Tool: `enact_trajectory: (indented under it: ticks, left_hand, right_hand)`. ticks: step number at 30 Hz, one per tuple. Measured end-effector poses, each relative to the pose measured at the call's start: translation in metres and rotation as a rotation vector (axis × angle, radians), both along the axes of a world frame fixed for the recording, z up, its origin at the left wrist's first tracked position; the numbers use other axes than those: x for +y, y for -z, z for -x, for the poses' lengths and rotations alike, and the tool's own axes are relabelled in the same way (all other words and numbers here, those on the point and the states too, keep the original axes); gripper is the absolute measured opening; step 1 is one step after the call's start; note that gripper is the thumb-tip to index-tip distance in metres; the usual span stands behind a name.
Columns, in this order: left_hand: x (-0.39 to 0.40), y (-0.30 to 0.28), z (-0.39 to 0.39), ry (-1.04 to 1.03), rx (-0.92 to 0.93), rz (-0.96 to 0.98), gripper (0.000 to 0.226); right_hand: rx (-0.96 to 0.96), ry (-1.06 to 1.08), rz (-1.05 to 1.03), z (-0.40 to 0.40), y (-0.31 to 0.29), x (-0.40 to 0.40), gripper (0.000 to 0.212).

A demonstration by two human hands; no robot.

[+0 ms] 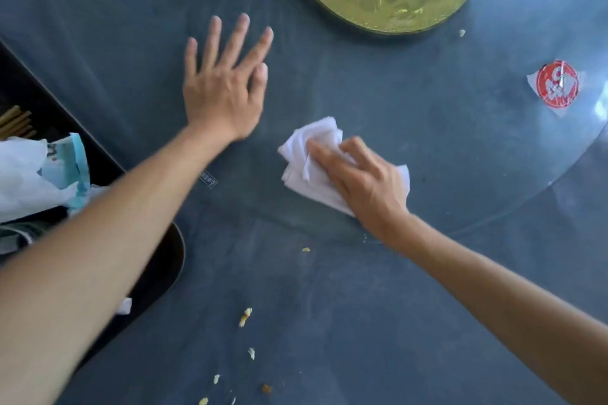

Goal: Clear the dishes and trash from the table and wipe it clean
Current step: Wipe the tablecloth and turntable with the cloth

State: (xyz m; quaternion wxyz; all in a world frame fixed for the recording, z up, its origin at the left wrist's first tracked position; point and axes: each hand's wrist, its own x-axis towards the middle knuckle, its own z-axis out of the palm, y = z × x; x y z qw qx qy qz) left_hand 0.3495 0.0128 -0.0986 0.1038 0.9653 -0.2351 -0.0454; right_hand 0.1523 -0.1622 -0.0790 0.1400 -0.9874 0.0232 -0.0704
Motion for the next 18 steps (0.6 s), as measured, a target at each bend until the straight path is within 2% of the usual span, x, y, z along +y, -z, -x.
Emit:
enact_trajectory:
  ticks: [4,7,8,10,13,16,18]
  left_hand:
    - [0.023,-0.003,-0.051,-0.001,0.032,-0.035,0.051]
    - [0.027,-0.002,-0.053,-0.019,0.018,-0.030,0.050]
    - [0.026,-0.002,-0.053,-0.013,0.021,-0.031,0.050]
    - [0.025,-0.004,-0.055,0.002,0.030,-0.040,0.050]
    - [0.017,-0.011,-0.045,-0.056,0.093,-0.020,0.053]
    - [-0.011,-0.021,0.006,-0.068,0.166,0.077,0.057]
    - [-0.028,-0.020,0.052,-0.016,0.165,0.069,0.056]
  right_hand:
    - [0.051,-0.168,-0.008,0.054,0.002,0.033,0.072]
    - [0.182,-0.293,-0.081,0.085,0.002,0.049,0.091]
    - [0.170,-0.294,-0.130,0.087,-0.001,0.047,0.087]
    - [0.066,-0.229,-0.247,0.073,-0.015,0.035,0.067]
    - [-0.094,-0.070,-0.383,0.018,-0.047,-0.001,0.045]
    - [-0.257,0.130,-0.305,-0.066,-0.066,-0.063,0.023]
    - [-0.240,0.222,-0.193,-0.119,-0.070,-0.110,0.023]
